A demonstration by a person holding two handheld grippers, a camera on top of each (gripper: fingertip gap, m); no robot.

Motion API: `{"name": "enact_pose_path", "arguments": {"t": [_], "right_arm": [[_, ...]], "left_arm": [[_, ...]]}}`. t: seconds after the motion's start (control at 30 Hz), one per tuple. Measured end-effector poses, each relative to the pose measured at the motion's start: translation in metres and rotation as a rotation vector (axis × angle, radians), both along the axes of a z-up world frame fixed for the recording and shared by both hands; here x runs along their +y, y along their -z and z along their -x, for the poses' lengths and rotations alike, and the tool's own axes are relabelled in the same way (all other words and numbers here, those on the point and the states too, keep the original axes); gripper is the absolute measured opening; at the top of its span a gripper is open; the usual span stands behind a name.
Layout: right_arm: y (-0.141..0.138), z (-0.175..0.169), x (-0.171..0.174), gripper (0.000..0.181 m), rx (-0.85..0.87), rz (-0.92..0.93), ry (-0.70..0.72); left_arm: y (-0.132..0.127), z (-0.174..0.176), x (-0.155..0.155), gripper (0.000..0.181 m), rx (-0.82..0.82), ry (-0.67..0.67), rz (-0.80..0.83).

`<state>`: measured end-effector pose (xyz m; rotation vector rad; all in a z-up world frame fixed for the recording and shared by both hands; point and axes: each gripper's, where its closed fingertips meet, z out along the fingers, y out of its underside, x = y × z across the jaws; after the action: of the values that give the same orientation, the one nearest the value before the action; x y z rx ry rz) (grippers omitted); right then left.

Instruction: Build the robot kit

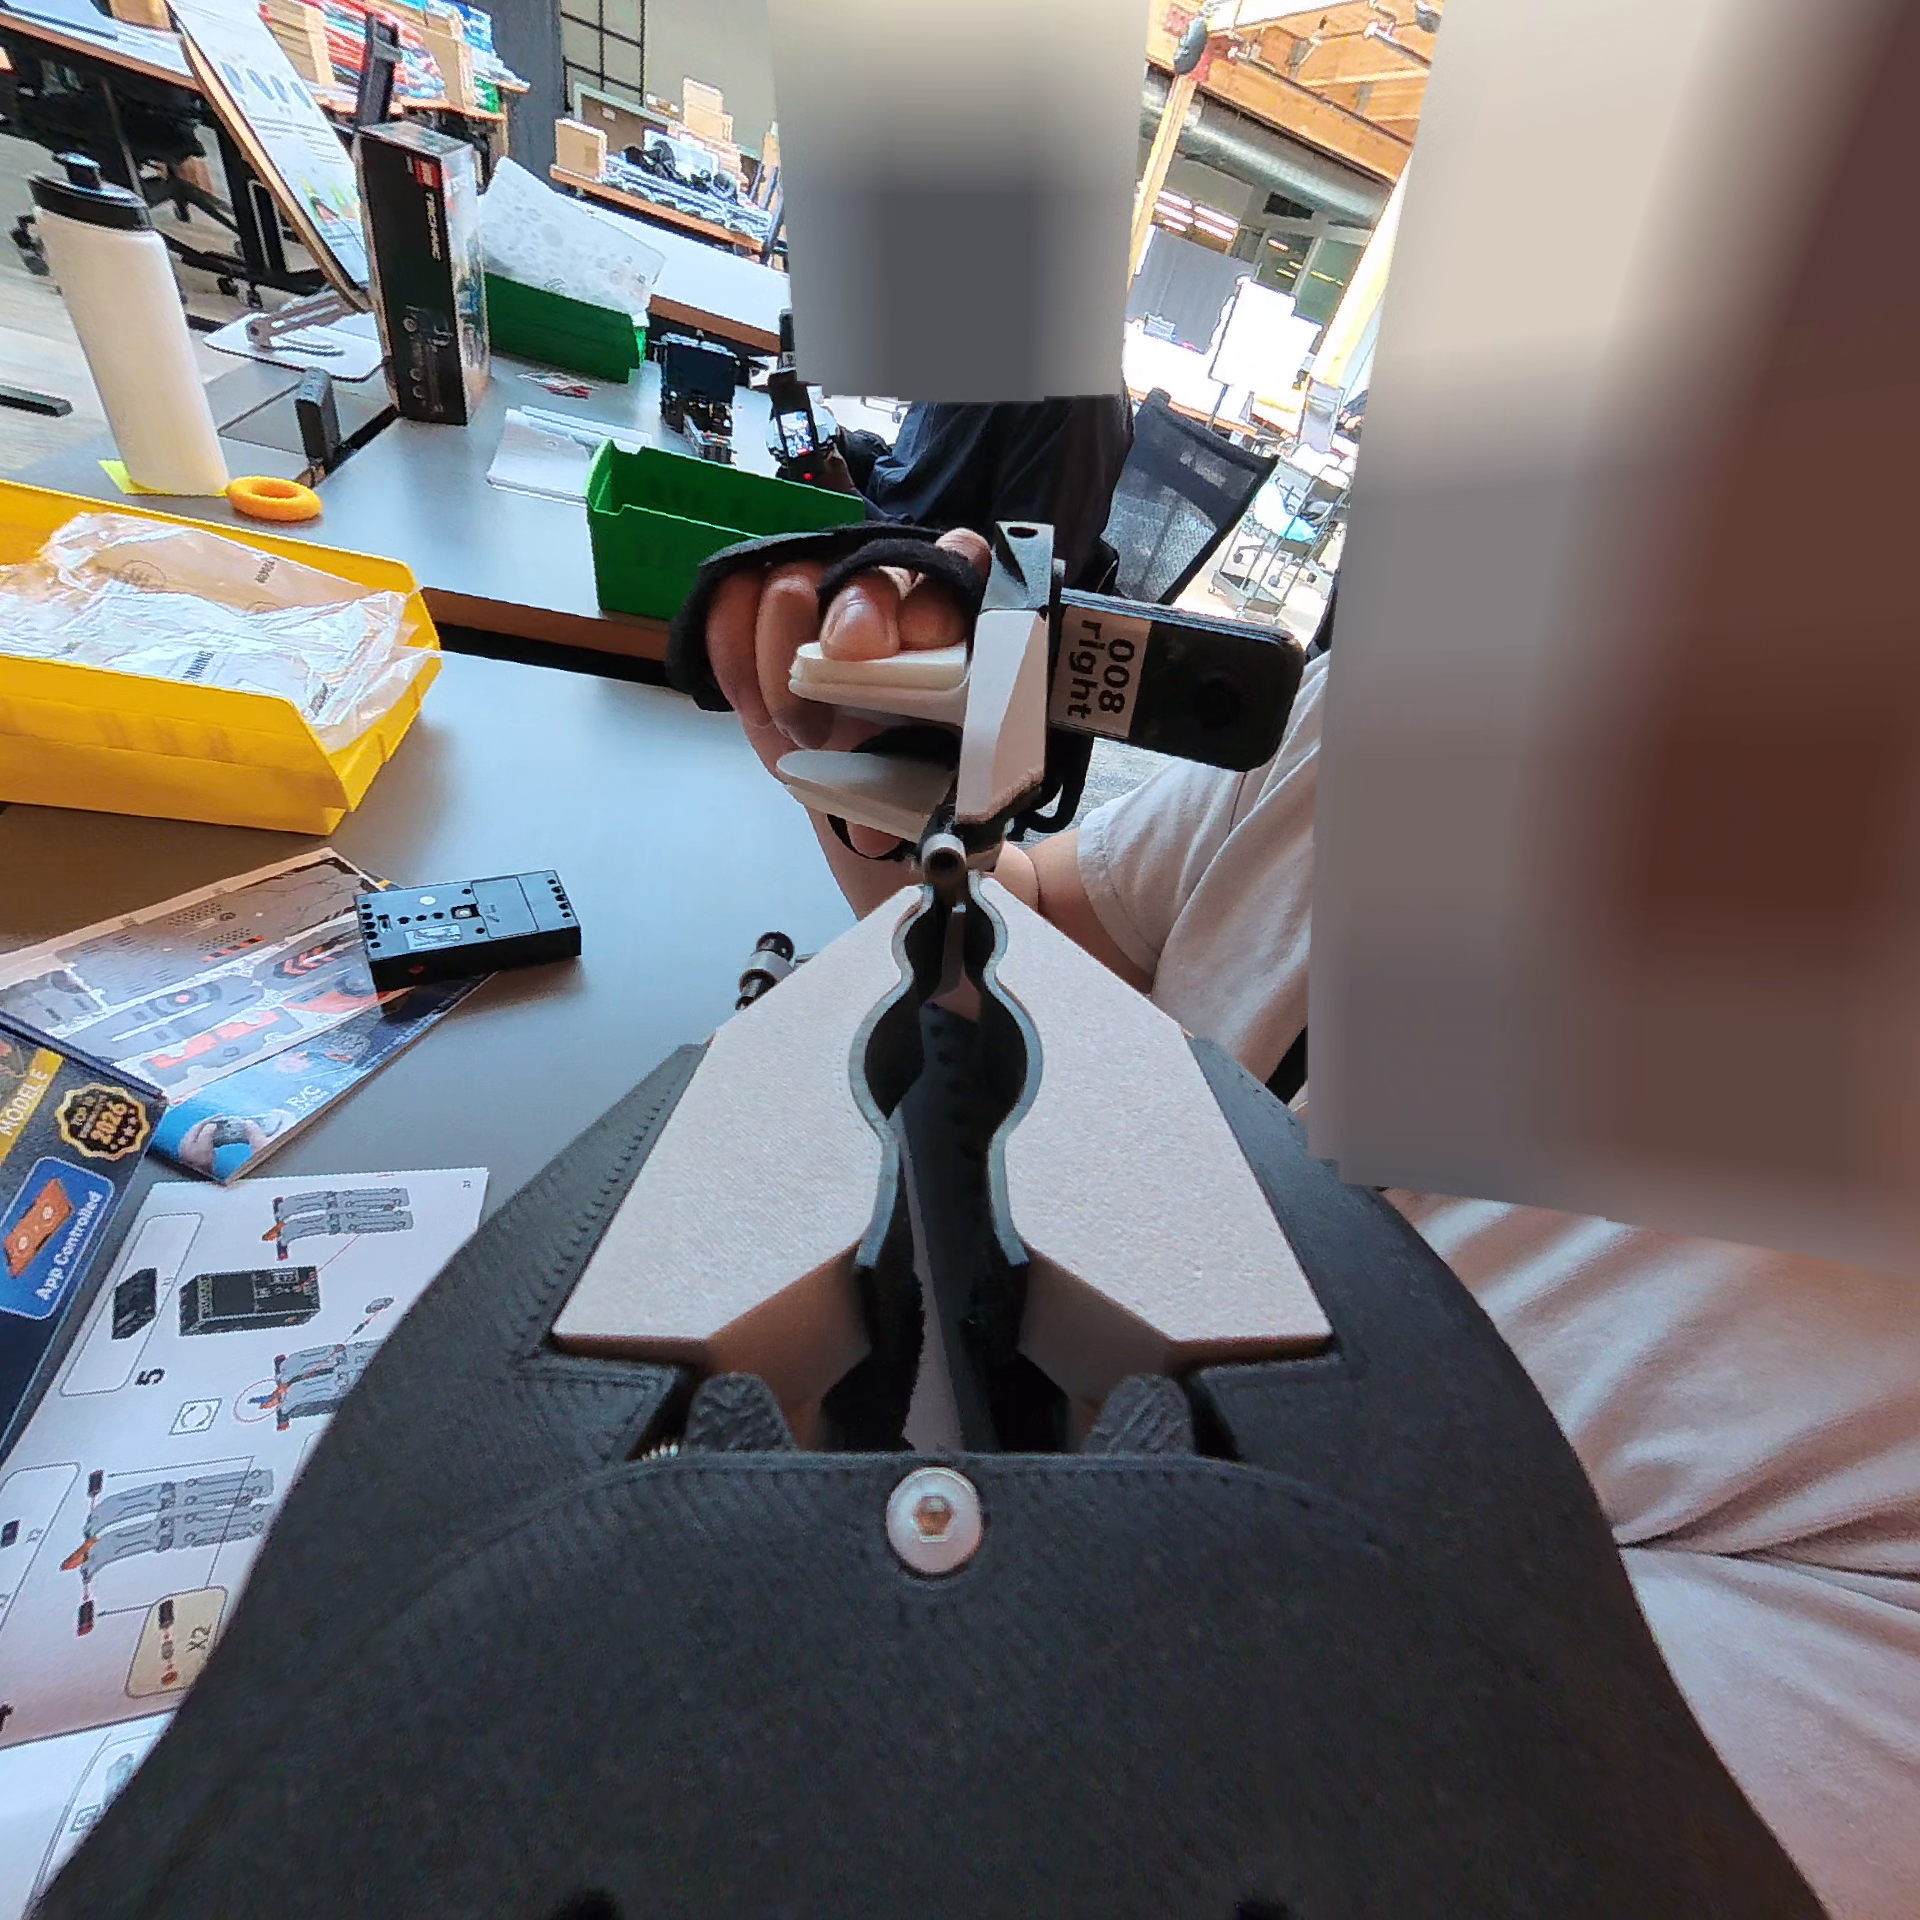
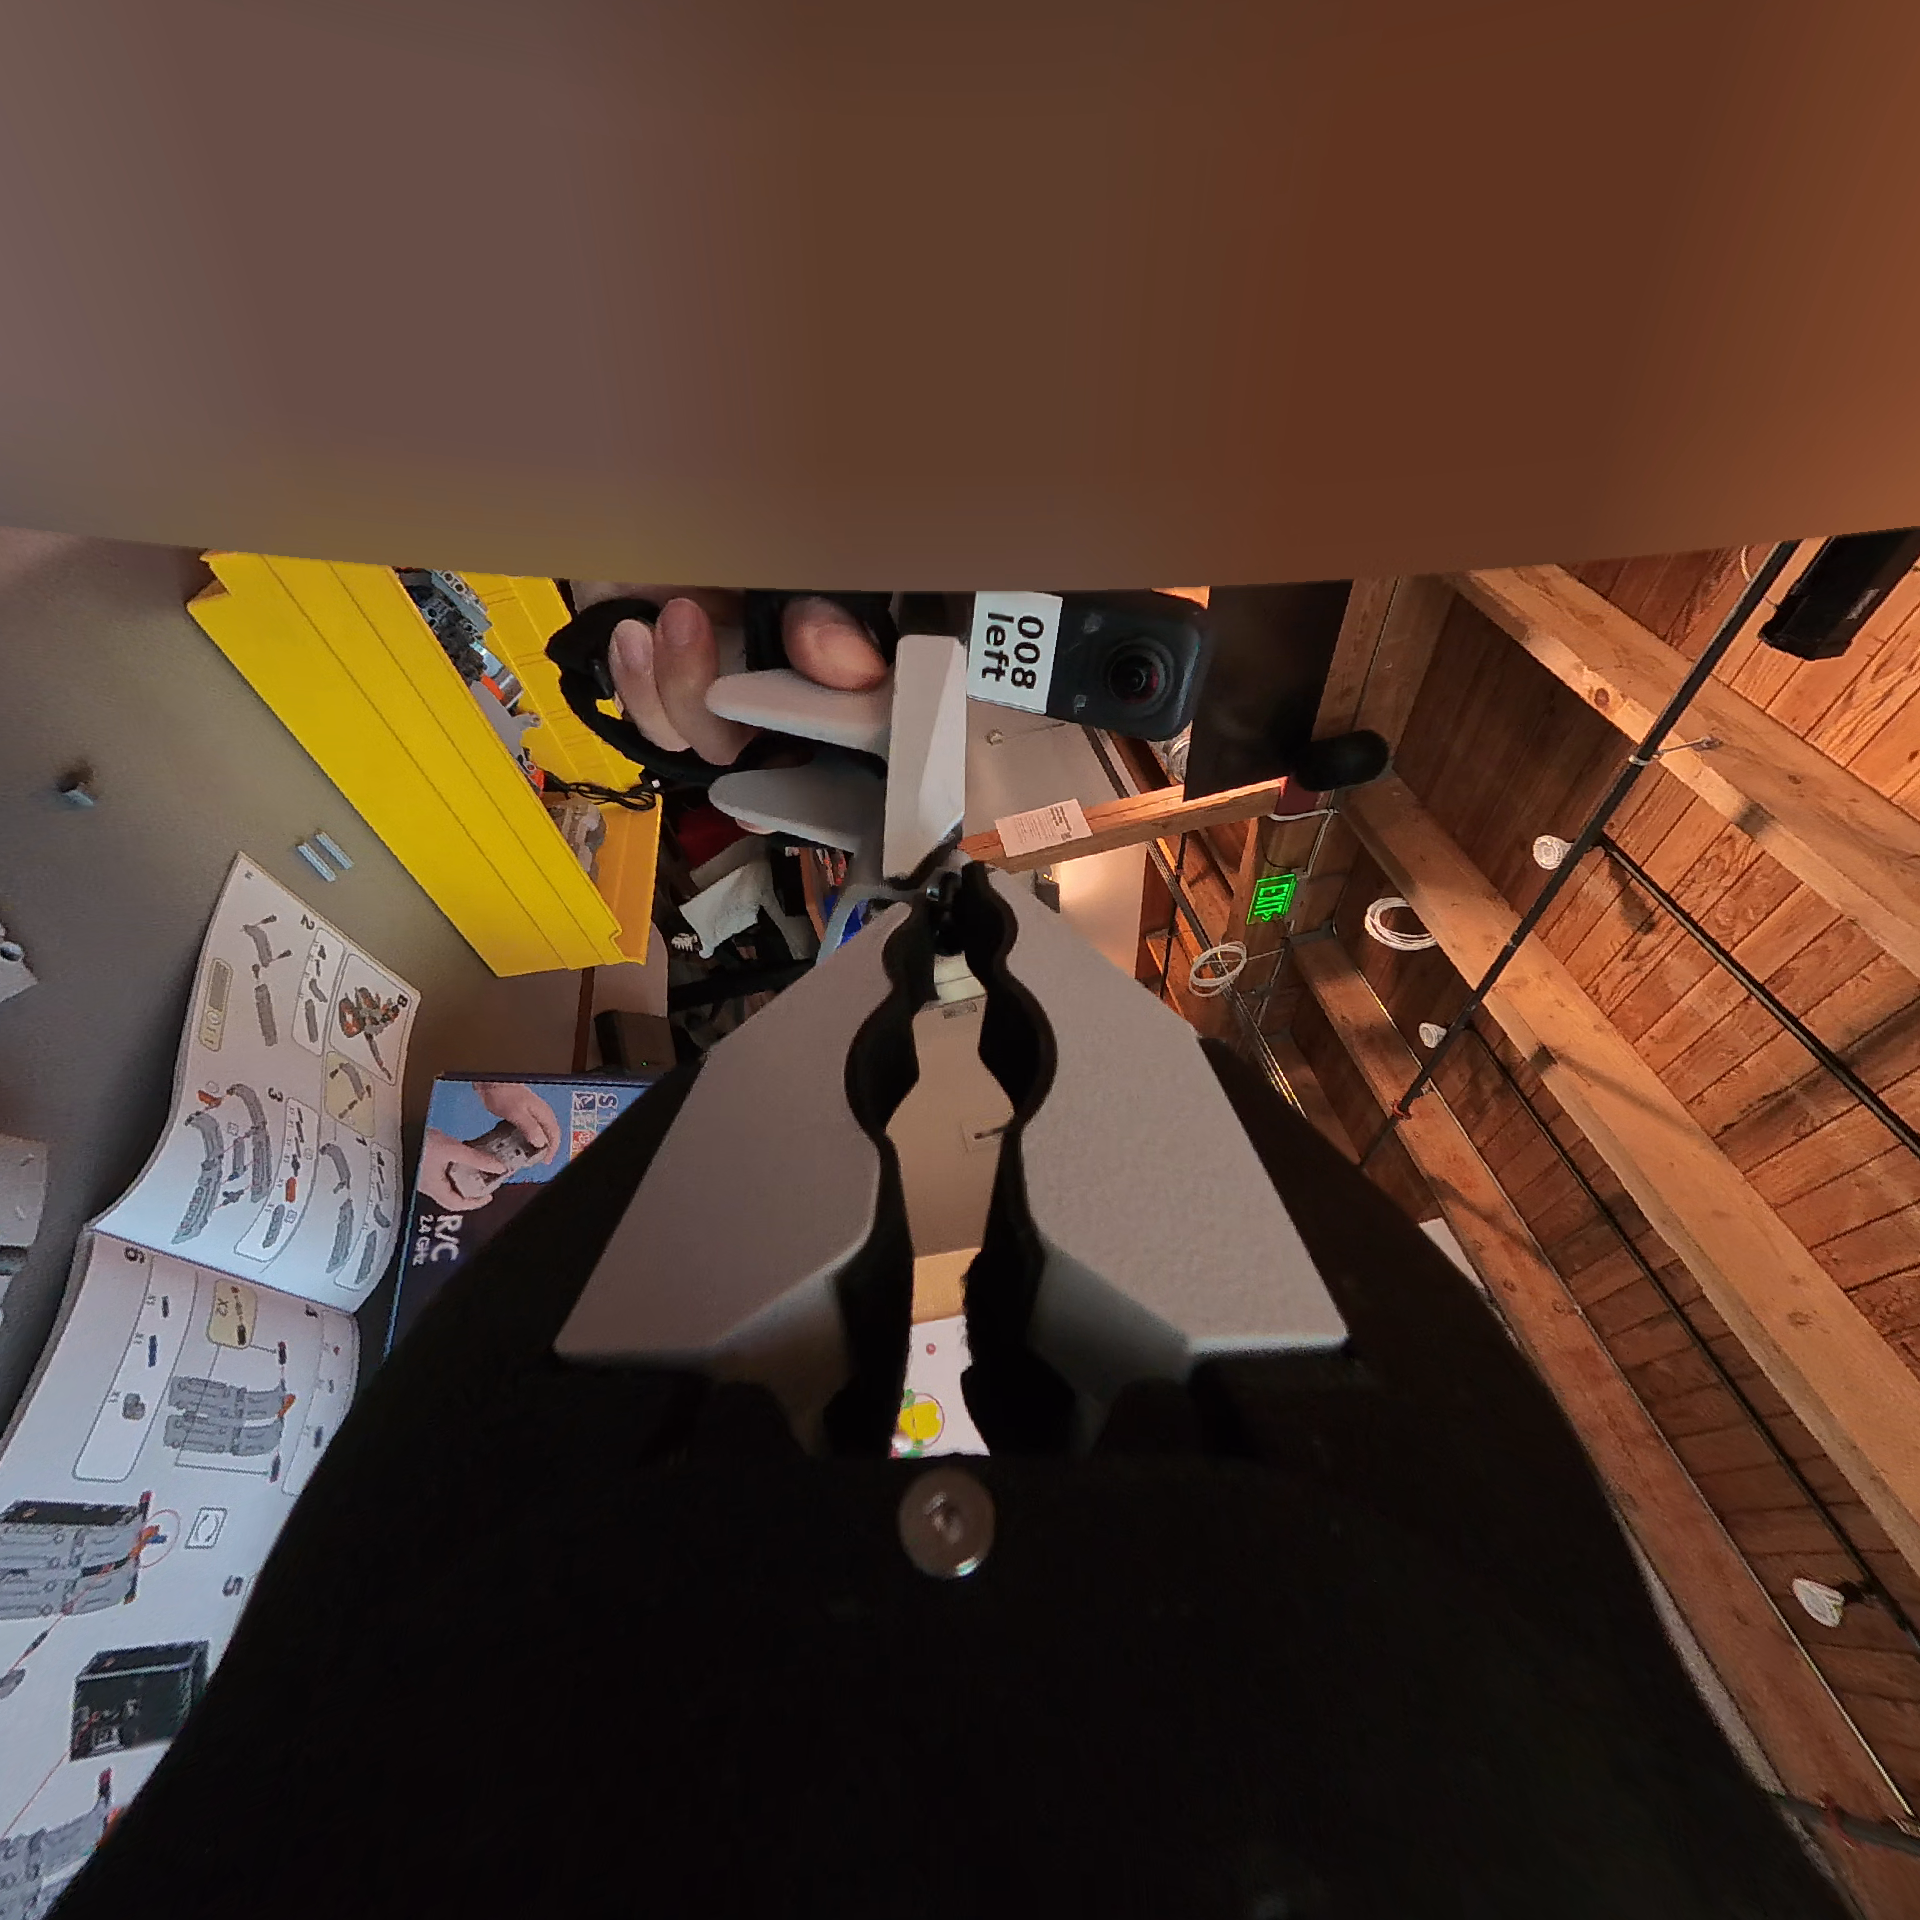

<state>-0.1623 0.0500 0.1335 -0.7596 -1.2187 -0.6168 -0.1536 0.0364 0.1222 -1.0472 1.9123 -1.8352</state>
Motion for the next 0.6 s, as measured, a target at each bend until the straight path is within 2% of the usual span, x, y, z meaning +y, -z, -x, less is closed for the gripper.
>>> {"name": "enact_pose_path", "arguments": {"t": [0.6], "right_arm": [[0.0048, 0.0025, 0.0007, 0.004, 0.032, 0.043, -0.072]], "left_arm": [[0.0055, 0.0027, 0.001, 0.001, 0.02, 0.04, 0.007]]}}
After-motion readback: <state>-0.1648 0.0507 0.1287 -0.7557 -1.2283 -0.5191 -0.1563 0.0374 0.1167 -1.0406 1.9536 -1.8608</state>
